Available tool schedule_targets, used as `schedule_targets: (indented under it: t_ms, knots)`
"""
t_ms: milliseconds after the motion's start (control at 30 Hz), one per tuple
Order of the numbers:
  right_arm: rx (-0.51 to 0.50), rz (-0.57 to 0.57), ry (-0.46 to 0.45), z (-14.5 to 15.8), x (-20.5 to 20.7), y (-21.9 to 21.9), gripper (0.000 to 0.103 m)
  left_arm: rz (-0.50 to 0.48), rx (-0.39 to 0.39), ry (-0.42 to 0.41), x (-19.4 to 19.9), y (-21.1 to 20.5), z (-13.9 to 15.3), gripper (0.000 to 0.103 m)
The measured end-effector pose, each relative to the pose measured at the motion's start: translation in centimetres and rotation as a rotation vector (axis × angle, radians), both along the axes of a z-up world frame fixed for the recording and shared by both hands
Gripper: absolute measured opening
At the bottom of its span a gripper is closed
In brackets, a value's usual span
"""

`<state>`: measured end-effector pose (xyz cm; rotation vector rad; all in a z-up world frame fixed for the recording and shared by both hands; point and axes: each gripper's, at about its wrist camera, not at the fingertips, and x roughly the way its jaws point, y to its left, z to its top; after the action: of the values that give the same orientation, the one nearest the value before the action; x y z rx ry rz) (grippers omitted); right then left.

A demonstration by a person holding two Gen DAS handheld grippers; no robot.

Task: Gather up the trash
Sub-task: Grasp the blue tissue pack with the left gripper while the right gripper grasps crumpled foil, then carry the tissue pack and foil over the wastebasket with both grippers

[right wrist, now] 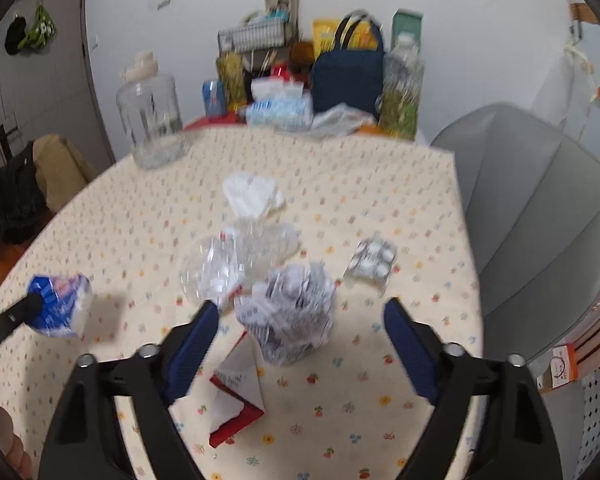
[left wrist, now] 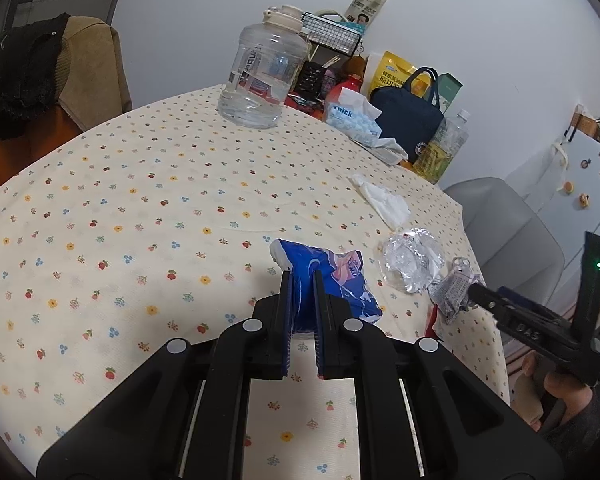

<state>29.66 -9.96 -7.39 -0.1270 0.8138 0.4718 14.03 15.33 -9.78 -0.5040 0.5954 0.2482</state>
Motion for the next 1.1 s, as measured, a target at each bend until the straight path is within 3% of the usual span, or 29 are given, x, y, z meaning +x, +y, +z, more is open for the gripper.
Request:
schedule_targets:
  t_ms: [67,167,667,833,1100]
  knots:
    - [0.014,0.029,0.017,-0.1,-0.5,-0.2,0.023,-0.009,-0.016,-0.008,-0.1,-0.2,0.1,0.009]
    - [0.022,0.028,-0.001,0.3,-1.5,-0.8,0.014,-0.026,-0.013,-0.016,-0.1,-0.8,0.4,0.009]
    - [0.146,0.045,-0.049,3.8,-7.9,-6.2,0.012,-0.175,-0.003,-0.056,0.8,-6.9,2.3,0.009]
    - [0.214,0.007,-0.029,4.2,-9.2,-9.4,0.011,-0.23,0.008,-0.061,1.3,-9.2,2.9,0.009]
    - [0.209,-0.137,-0.089,5.1,-11.3,-15.3,0.01,-0.343,0.022,-0.07,2.7,-13.8,3.6,0.009]
